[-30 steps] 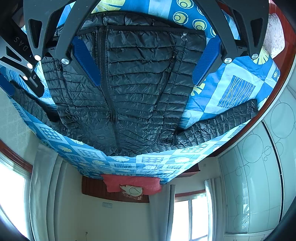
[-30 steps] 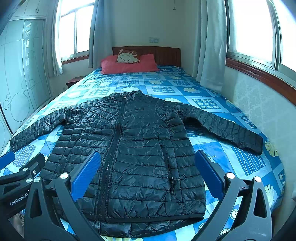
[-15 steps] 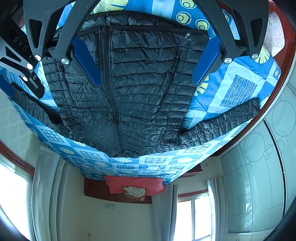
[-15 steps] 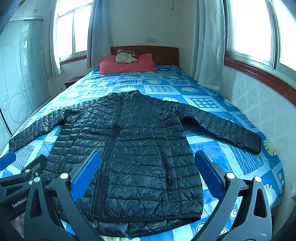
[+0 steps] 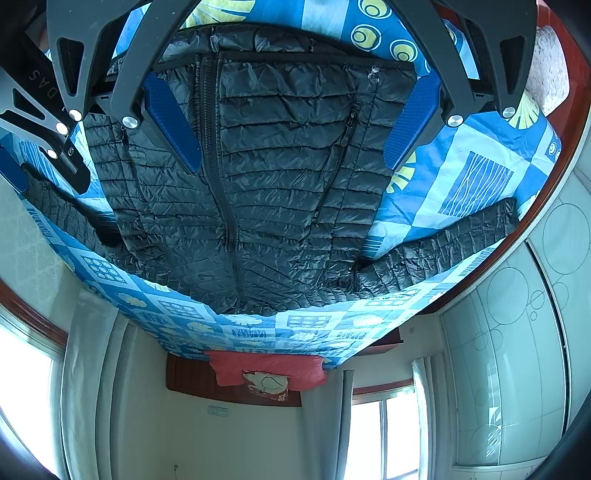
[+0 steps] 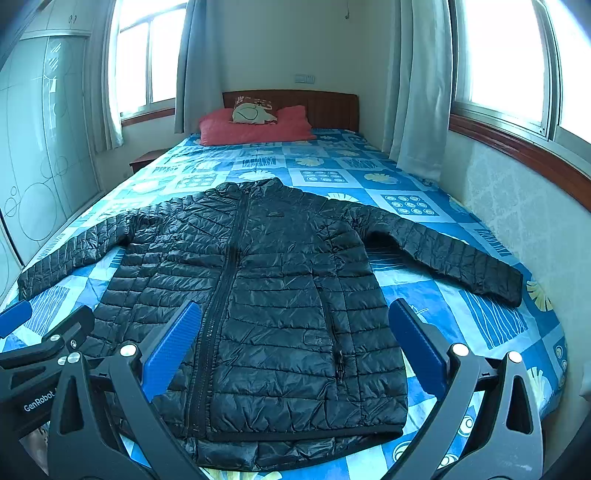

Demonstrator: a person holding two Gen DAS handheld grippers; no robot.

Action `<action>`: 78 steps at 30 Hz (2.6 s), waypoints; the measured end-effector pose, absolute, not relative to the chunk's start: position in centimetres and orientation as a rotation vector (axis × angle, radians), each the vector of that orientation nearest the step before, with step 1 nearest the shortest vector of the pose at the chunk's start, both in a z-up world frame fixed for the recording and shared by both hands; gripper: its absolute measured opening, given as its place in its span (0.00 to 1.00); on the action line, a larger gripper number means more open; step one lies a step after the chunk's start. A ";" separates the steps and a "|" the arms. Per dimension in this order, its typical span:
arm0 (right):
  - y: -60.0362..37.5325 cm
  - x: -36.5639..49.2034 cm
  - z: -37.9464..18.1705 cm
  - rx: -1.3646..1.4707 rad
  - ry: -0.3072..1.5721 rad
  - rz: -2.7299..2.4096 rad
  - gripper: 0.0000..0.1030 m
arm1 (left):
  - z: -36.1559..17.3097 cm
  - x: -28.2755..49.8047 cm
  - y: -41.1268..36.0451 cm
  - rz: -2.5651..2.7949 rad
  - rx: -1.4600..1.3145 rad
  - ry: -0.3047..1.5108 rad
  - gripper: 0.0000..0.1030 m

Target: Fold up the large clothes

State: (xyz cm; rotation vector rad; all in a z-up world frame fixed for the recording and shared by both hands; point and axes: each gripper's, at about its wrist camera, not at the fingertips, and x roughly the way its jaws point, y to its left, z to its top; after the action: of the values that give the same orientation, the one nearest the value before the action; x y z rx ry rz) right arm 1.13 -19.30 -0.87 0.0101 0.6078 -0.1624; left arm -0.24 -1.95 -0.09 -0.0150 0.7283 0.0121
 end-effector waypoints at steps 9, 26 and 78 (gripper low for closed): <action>-19.2 1.1 -1.0 0.013 0.609 -0.162 0.98 | -0.1 -0.3 -1.9 0.012 -0.015 0.728 0.95; -18.8 1.1 -1.8 0.009 0.620 -0.164 0.98 | -0.9 -0.3 -1.2 0.011 -0.020 0.742 0.95; -65.0 6.9 -19.5 1.195 0.197 -0.586 0.65 | -16.6 14.3 21.9 0.667 -0.293 0.999 0.95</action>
State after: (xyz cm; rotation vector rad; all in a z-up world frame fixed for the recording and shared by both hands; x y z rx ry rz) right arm 6.86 -64.99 -19.51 1.1947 0.1973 -0.5855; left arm 14.27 21.91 -16.60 -0.2931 0.9986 0.6673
